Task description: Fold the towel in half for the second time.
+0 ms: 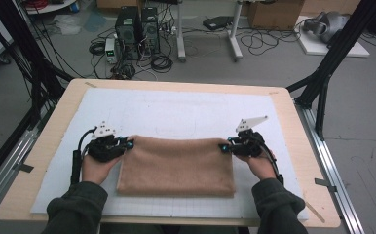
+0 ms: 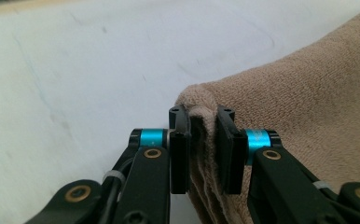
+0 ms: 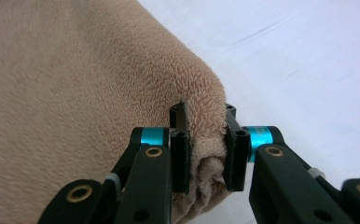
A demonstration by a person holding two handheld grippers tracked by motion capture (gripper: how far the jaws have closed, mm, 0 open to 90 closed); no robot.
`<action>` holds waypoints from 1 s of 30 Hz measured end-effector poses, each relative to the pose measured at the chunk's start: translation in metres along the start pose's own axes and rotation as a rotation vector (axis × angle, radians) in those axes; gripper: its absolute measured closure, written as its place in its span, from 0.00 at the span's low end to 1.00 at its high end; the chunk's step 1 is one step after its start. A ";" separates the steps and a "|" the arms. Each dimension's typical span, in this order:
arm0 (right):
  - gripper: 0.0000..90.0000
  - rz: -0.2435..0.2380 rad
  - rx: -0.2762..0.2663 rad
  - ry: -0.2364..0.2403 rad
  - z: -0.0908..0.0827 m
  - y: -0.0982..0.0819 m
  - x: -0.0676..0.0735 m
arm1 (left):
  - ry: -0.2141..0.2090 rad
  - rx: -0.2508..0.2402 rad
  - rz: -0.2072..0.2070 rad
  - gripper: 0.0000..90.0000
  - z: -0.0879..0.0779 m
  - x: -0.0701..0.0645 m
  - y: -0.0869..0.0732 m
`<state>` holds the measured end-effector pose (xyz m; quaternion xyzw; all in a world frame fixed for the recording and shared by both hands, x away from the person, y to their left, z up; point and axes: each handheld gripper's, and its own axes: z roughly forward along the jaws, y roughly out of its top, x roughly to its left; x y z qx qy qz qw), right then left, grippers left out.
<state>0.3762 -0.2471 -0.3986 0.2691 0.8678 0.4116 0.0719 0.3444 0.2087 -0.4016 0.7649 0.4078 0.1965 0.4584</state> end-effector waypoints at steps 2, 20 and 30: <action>0.86 -0.011 -0.002 -0.036 -0.005 0.016 -0.008 | 0.027 -0.036 0.010 0.86 0.003 0.003 0.019; 0.66 0.072 -0.032 -0.051 0.013 0.024 -0.028 | 0.009 0.082 0.034 0.74 0.022 0.012 0.008; 0.71 0.045 0.063 0.018 0.032 -0.014 0.002 | -0.061 0.188 0.114 0.76 0.012 -0.004 -0.029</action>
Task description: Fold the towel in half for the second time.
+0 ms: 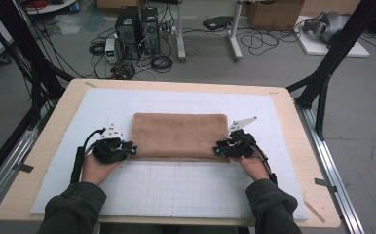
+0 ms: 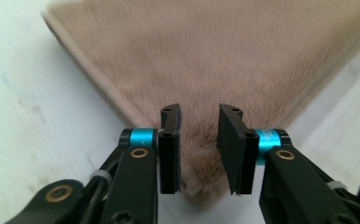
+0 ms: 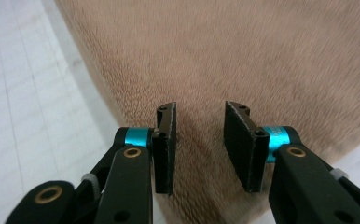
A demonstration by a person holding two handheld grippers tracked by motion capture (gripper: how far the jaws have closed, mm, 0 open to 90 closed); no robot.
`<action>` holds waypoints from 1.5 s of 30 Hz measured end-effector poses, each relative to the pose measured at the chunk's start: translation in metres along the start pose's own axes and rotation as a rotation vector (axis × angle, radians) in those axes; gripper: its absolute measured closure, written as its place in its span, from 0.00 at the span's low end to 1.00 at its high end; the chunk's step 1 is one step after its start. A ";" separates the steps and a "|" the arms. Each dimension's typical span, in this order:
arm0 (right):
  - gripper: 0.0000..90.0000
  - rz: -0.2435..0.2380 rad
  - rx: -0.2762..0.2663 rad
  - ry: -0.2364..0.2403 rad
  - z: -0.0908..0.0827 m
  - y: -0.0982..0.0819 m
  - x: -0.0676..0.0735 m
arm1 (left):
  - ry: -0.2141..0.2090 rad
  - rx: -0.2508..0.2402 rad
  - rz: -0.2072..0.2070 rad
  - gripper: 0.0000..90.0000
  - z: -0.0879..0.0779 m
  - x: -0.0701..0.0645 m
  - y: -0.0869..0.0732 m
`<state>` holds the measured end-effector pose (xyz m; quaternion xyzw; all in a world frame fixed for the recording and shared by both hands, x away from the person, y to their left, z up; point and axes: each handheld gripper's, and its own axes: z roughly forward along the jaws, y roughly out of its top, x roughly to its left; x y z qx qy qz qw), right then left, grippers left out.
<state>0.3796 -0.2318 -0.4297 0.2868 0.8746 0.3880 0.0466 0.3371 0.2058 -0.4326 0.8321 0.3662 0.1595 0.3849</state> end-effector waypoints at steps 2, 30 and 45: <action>0.71 0.011 -0.027 0.002 0.001 -0.007 0.000 | 0.010 -0.023 -0.002 0.76 0.002 -0.002 -0.007; 0.19 0.017 -0.200 -0.041 -0.016 0.017 0.023 | -0.041 -0.146 -0.141 0.24 -0.022 0.007 -0.004; 0.13 0.015 -0.225 -0.072 -0.033 0.002 0.025 | -0.043 -0.152 -0.125 0.09 -0.029 0.005 -0.003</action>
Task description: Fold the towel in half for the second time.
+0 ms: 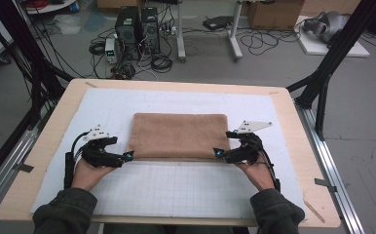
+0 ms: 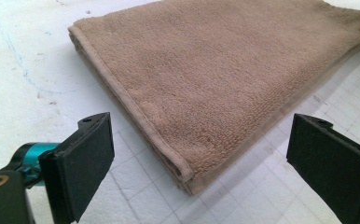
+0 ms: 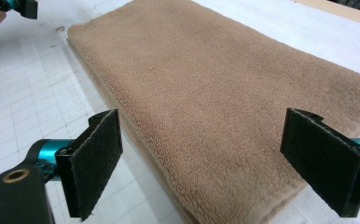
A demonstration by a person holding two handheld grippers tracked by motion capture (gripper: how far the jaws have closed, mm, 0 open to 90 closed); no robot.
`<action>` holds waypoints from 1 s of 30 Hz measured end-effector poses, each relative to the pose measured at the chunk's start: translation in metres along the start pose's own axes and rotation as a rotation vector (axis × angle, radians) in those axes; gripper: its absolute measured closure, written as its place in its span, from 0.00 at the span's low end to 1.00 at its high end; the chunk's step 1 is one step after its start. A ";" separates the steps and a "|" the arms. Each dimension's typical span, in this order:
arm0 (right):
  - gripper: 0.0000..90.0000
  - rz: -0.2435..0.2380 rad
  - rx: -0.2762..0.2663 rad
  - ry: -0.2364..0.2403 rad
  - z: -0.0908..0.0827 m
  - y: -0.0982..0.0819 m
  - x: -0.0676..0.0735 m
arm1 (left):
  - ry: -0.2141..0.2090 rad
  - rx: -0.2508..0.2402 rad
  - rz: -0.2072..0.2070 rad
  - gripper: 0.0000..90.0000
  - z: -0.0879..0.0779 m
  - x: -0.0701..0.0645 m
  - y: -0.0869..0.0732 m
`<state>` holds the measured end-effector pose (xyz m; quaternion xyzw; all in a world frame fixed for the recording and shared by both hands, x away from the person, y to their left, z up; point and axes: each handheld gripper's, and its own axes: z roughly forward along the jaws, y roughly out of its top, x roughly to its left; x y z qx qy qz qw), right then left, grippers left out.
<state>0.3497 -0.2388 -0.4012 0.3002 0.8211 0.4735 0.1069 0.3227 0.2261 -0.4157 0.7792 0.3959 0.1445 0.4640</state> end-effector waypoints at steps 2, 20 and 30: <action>0.13 -0.002 0.003 -0.005 -0.002 -0.002 -0.001 | 0.004 0.003 0.004 0.08 0.000 -0.001 0.000; 0.13 -0.025 0.011 -0.008 -0.008 -0.005 0.000 | 0.000 0.007 0.019 0.08 -0.004 -0.005 -0.001; 0.13 -0.026 0.005 -0.008 -0.014 -0.006 0.003 | 0.004 0.003 0.020 0.08 -0.013 -0.005 -0.005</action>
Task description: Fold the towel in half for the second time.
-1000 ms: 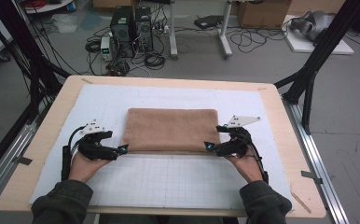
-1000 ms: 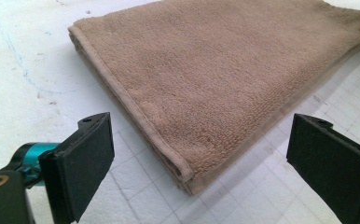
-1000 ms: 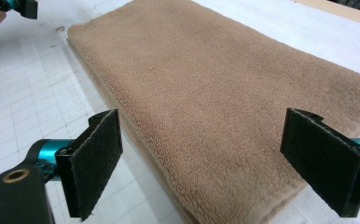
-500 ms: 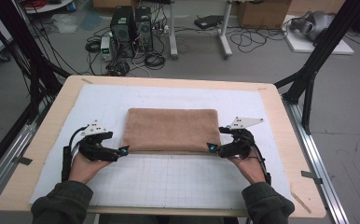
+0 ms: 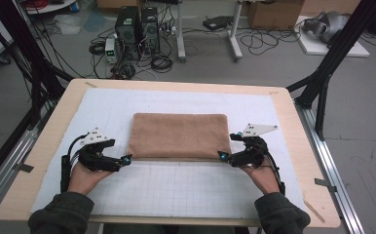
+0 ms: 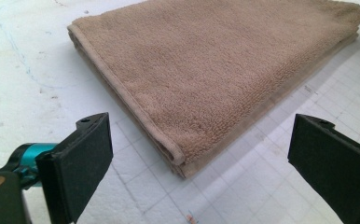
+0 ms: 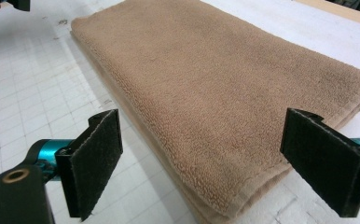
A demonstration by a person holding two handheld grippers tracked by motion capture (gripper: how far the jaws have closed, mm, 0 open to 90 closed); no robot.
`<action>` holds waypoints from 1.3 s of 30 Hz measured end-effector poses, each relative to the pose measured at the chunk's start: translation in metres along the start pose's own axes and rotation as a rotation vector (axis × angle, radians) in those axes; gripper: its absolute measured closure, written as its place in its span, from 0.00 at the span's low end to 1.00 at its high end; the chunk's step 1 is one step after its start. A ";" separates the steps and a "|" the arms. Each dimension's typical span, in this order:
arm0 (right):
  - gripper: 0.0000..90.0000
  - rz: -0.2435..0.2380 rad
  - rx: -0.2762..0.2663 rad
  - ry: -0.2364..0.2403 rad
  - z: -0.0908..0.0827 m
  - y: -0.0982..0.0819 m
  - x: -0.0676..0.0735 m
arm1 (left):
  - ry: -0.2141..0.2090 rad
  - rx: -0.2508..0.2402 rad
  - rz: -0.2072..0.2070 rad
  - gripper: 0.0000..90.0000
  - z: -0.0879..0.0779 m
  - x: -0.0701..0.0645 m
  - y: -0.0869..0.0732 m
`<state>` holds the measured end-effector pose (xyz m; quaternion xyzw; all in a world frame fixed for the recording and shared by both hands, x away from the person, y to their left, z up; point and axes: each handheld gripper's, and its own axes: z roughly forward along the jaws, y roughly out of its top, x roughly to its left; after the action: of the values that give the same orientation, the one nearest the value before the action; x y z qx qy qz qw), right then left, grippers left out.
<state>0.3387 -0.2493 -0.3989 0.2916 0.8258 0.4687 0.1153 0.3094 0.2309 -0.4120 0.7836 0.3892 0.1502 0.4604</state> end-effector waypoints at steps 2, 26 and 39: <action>0.13 0.003 0.003 -0.001 -0.002 -0.001 0.001 | 0.003 0.000 0.004 0.08 -0.002 -0.001 -0.001; 0.13 0.011 -0.012 -0.025 -0.042 -0.037 0.010 | -0.007 -0.018 -0.004 0.08 -0.031 -0.011 -0.025; 0.13 0.026 -0.023 -0.044 -0.058 -0.058 0.016 | -0.006 -0.028 -0.003 0.08 -0.042 -0.019 -0.037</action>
<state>0.2771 -0.3034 -0.4151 0.3111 0.8137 0.4733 0.1309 0.2550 0.2525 -0.4183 0.7768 0.3869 0.1527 0.4727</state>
